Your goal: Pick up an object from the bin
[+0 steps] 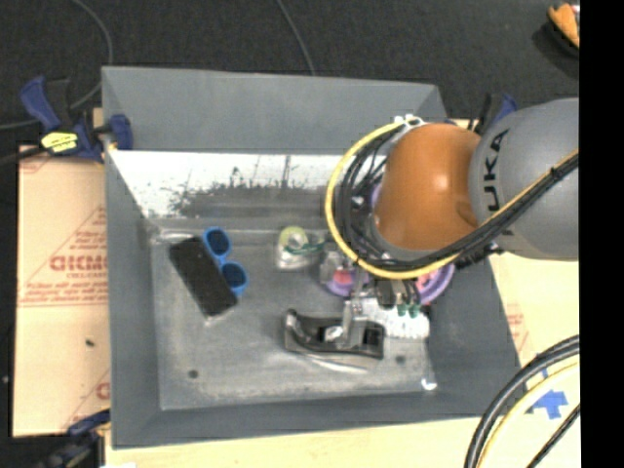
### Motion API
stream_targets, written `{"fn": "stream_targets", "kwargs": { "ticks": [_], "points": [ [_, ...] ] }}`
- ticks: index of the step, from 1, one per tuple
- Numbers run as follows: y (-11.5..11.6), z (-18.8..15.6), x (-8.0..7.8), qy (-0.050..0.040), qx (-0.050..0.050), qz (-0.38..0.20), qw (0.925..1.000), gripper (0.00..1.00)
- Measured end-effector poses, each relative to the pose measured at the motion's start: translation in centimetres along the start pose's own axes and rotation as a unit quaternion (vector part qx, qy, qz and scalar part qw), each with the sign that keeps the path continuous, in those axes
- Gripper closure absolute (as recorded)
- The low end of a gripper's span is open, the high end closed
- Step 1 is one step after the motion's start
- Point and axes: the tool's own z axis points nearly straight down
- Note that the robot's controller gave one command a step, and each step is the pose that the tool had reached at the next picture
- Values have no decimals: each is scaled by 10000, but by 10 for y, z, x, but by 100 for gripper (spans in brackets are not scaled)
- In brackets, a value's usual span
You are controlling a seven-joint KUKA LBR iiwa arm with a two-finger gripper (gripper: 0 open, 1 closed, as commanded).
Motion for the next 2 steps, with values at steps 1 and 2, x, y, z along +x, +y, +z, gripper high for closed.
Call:
{"fn": "stream_targets", "kwargs": {
  "ticks": [1, 2],
  "points": [
    [0, -5, -2, -42, -1, 3, 10000, 0],
    [-6, 98, 18, 18, -2, 1011, 9949, 0]
  ]
}}
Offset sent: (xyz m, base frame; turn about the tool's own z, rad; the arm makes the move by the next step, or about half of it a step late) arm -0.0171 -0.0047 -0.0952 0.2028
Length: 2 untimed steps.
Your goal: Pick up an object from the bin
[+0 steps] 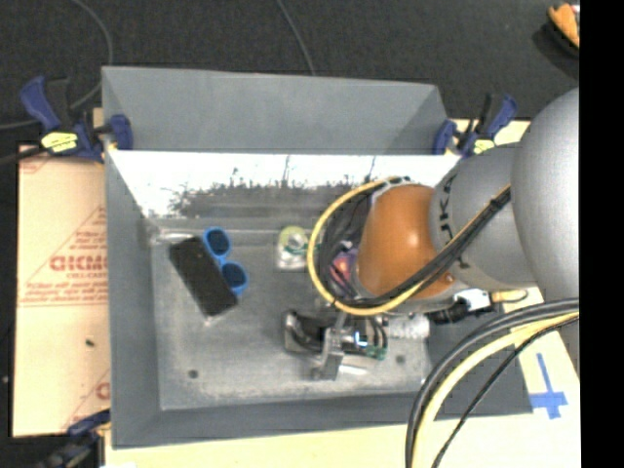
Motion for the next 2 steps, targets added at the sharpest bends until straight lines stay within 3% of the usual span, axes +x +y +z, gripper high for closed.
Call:
{"fn": "stream_targets", "kwargs": {
  "ticks": [1, 2],
  "points": [
    [15, -2, -23, -46, -11, 223, 9997, 0],
    [13, -2, -22, 8, -1, 1591, 9873, 0]
  ]
}}
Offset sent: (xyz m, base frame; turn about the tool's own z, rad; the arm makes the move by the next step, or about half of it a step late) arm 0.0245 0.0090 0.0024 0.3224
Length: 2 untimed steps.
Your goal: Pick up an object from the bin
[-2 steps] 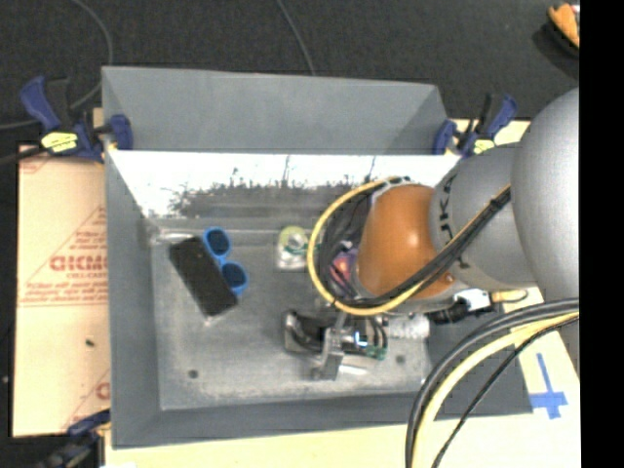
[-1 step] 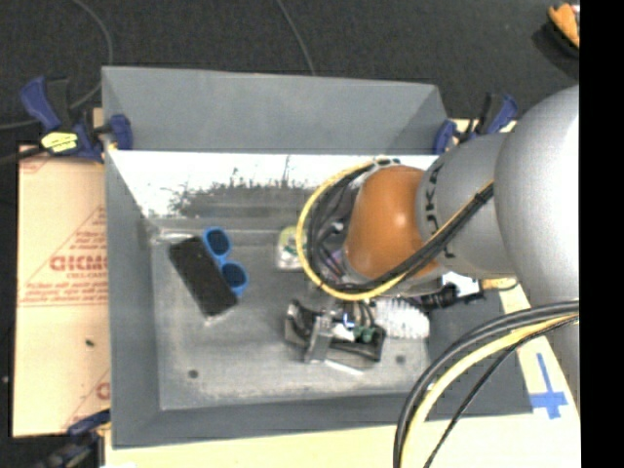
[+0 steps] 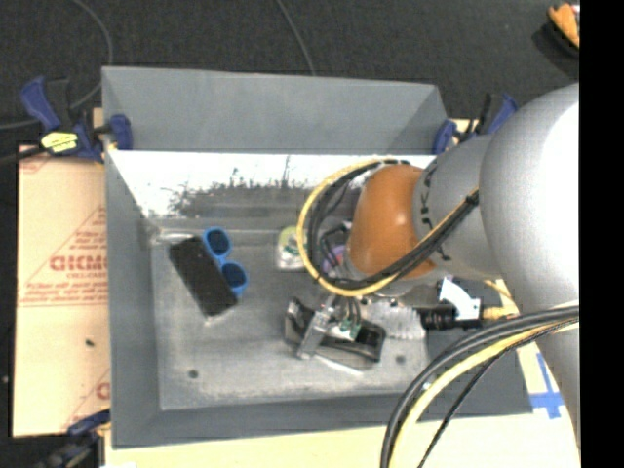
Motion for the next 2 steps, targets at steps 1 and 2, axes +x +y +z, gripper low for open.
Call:
{"fn": "stream_targets", "kwargs": {
  "ticks": [1, 2],
  "points": [
    [-21, 0, 6, -59, -24, -105, 9999, 0],
    [-18, -1, -2, 14, -19, 1856, 9826, 100]
  ]
}}
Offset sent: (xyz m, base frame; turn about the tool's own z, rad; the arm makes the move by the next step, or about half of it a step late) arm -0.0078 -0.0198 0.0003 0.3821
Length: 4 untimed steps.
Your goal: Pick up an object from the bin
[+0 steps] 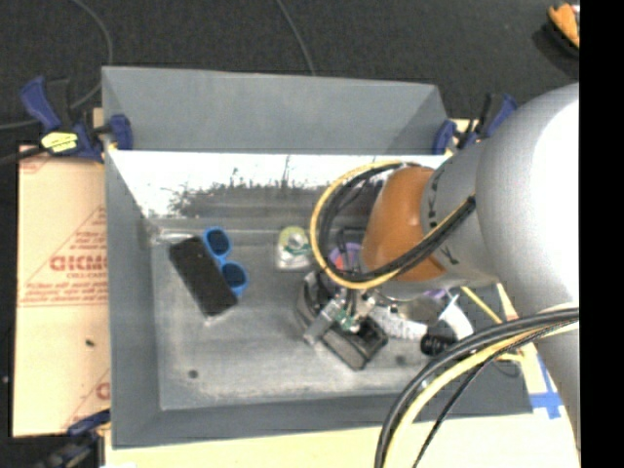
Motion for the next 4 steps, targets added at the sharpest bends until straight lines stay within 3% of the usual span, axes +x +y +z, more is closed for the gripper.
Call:
{"fn": "stream_targets", "kwargs": {
  "ticks": [2, 4],
  "points": [
    [-1, -4, 0, -7, 3, -9, 10000, 100],
    [-4, -43, 0, 12, 39, -9, 10000, 100]
  ]
}}
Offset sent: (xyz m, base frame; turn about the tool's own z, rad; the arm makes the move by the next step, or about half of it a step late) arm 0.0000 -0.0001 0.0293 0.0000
